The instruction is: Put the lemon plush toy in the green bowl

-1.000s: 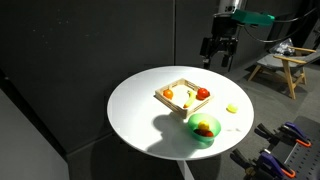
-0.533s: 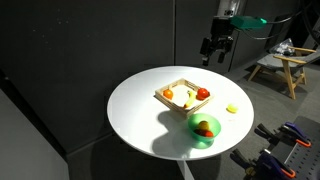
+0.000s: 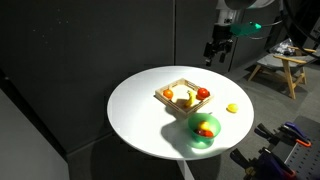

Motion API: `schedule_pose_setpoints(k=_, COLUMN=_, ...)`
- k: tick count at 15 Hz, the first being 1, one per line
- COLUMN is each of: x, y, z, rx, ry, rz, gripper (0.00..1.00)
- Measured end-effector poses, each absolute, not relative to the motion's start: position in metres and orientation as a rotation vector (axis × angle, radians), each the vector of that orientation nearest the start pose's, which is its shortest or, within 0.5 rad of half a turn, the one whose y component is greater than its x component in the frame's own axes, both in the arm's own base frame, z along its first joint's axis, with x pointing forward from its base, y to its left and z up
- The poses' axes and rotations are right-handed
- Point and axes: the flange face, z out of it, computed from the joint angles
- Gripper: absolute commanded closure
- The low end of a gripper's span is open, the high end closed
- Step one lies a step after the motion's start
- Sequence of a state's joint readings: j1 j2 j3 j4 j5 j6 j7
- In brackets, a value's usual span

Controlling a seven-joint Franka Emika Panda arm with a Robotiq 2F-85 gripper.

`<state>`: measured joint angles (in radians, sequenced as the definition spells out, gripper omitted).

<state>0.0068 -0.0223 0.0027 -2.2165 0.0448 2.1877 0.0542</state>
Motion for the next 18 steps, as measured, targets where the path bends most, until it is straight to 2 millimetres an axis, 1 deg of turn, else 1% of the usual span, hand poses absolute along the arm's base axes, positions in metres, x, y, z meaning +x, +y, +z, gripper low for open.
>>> schedule_pose_setpoints(k=5, x=0.536, y=-0.037, z=0.362, rx=-3.134, ry=0.197, rz=0.069, gripper=0.0)
schedule_pose_setpoints(k=8, x=0.539, y=-0.057, z=0.348, rx=-3.138, ry=0.246, rz=0.106, gripper=0.0)
schedule_pose_setpoints(k=10, x=0.539, y=-0.065, z=0.339, rx=-3.137, ry=0.249, rz=0.126, gripper=0.0)
schedule_pose_setpoints(k=14, x=0.539, y=-0.073, z=0.324, rx=-3.139, ry=0.184, rz=0.15, gripper=0.0)
schedule_pose_setpoints(k=18, x=0.535, y=-0.083, z=0.318, rx=-3.138, ry=0.193, rz=0.156, gripper=0.0)
